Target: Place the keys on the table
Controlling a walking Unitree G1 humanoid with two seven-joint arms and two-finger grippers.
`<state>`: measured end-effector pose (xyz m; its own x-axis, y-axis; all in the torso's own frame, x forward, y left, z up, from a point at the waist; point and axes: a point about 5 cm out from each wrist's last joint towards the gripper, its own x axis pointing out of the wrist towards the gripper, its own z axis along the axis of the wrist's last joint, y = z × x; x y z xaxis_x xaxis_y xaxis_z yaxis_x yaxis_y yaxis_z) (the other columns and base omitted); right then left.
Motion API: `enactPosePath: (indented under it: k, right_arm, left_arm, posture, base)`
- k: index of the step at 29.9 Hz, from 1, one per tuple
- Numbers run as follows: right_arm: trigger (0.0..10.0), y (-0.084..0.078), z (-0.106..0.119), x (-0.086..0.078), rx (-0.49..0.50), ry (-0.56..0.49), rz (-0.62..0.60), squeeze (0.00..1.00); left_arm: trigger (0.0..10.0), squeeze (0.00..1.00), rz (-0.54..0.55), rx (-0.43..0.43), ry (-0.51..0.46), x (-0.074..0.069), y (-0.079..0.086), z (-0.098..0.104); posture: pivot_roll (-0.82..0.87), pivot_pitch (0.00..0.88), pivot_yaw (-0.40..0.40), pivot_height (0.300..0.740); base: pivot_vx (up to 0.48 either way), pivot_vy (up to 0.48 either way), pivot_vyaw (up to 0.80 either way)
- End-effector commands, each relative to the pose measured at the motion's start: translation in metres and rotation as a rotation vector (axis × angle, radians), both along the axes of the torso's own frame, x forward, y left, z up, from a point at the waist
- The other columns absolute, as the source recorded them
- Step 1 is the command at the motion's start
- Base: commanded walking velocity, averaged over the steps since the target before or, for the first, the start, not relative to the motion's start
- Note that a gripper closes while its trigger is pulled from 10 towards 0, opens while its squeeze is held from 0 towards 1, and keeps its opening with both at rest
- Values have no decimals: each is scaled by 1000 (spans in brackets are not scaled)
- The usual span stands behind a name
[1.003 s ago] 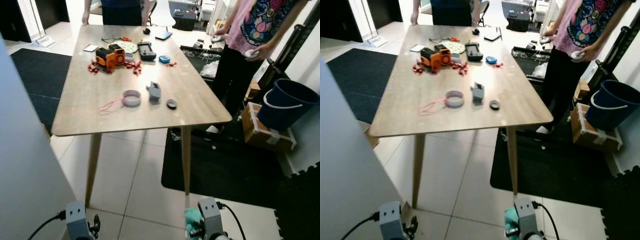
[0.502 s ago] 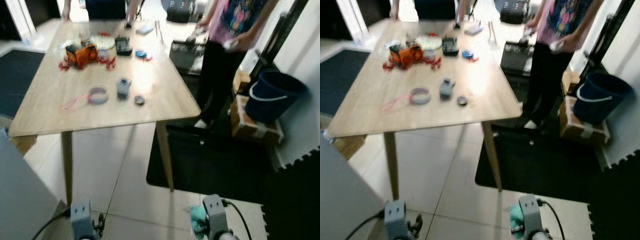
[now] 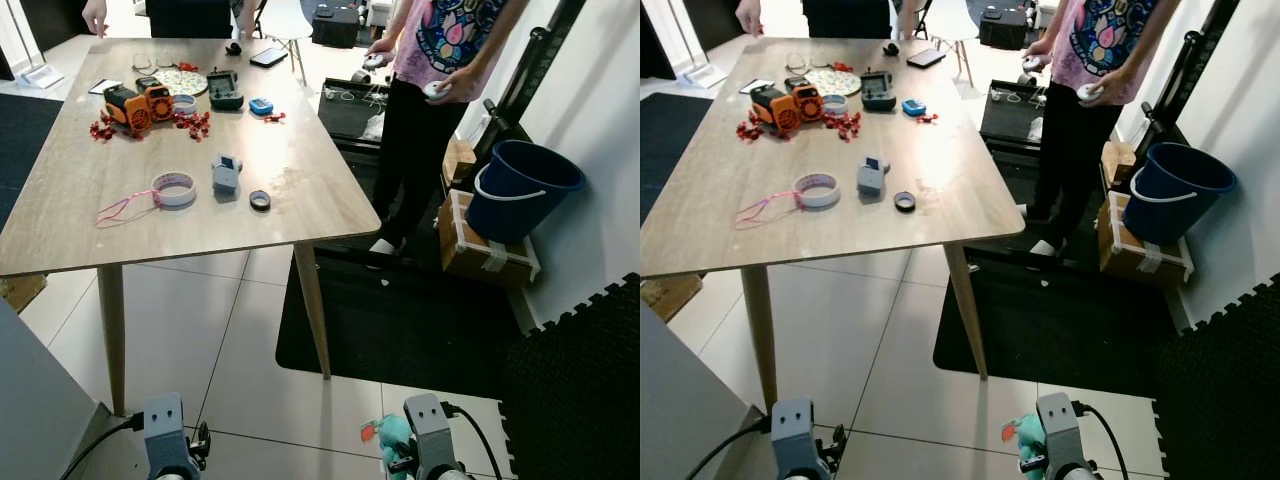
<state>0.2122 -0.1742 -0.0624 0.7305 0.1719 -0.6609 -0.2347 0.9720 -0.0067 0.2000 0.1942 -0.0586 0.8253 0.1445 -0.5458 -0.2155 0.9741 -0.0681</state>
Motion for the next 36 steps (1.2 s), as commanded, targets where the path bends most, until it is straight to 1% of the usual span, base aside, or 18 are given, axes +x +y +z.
enactPosePath:
  k: [1, 5, 8, 11, 12, 13, 15, 16, 18, 19, 20, 21, 22, 24, 26, 31, 36]
  right_arm:
    - [10000, -2, 1, 2, -9, 2, 13, 0]
    - [10000, -2, 4, 6, -14, -6, 23, 0]
    - [10000, -5, 8, 13, -24, -16, 37, 0]
    - [10000, -7, 9, 14, -27, -20, 36, 0]
    - [10000, -7, 9, 14, -27, -20, 36, 0]
    - [10000, -7, 8, 13, -25, -19, 29, 0]
    - [10000, -6, 8, 13, -23, -19, 24, 0]
    - [10000, -4, 4, 7, -12, -9, -4, 0]
    - [10000, -3, 2, 4, -8, -5, -14, 0]
    - [10000, -1, 0, 0, 0, 1, -31, 0]
    - [10000, -1, 0, 0, 0, 1, -31, 0]
    - [10000, 0, -3, -4, 8, 6, -46, 0]
    - [10000, 2, -4, -7, 14, 10, -59, 0]
    - [10000, 5, -9, -16, 29, 23, -90, 0]
    - [10000, 8, -14, -24, 42, 39, -124, 0]
    - [10000, 10, -16, -28, 47, 46, -140, 0]
    - [10000, 8, -16, -28, 44, 47, -147, 0]
  left_arm:
    - [10000, 0, 15, -4, 17, -6, -2, -4]
    - [10000, 0, 22, -6, 15, -7, -3, -4]
    - [10000, 0, 14, -8, 17, -8, -9, -5]
    - [10000, 0, -9, -3, 17, -8, -11, -6]
    - [10000, 0, -9, -3, 17, -8, -11, -6]
    - [10000, 0, -23, 1, 18, -7, -11, -5]
    - [10000, 0, -32, 3, 18, -7, -11, -5]
    - [10000, 0, -68, 17, 17, -2, -7, -2]
    - [10000, 0, -79, 22, 17, 0, -5, -1]
    - [10000, 0, -96, 31, 15, 3, -2, 0]
    - [10000, 0, -96, 31, 15, 3, -2, 0]
    - [10000, 0, -109, 37, 13, 5, 1, 2]
    - [10000, 0, -121, 43, 12, 7, 2, 3]
    - [10000, 0, -149, 59, 10, 12, 6, 6]
    - [10000, 0, -161, 68, 5, 17, 11, 10]
    - [10000, 0, -161, 71, 2, 19, 13, 12]
    - [10000, 0, -154, 66, -1, 19, 15, 12]
  posture:
    - [52, 53, -112, 740]
    - [50, 48, -124, 740]
    - [49, 39, -142, 740]
    - [50, 36, -134, 740]
    - [50, 36, -134, 740]
    - [49, 35, -115, 740]
    - [49, 35, -115, 740]
    - [50, 34, -71, 740]
    - [50, 34, -63, 740]
    - [50, 35, -39, 740]
    - [50, 35, -39, 740]
    - [50, 35, -13, 740]
    - [50, 35, -13, 740]
    - [55, 40, 38, 740]
    - [61, 45, 59, 740]
    - [71, 50, 75, 740]
    - [71, 52, 68, 740]
  base:
    - [0, 0, 0]
    - [0, 0, 0]
    - [0, 0, 0]
    - [0, 0, 0]
    - [0, 0, 0]
    - [0, 0, 0]
    - [0, 0, 0]
    - [0, 0, 0]
    - [0, 0, 0]
    - [0, 0, 0]
    - [0, 0, 0]
    - [0, 0, 0]
    - [0, 0, 0]
    - [0, 0, 0]
    - [0, 0, 0]
    - [0, 0, 0]
    - [0, 0, 0]
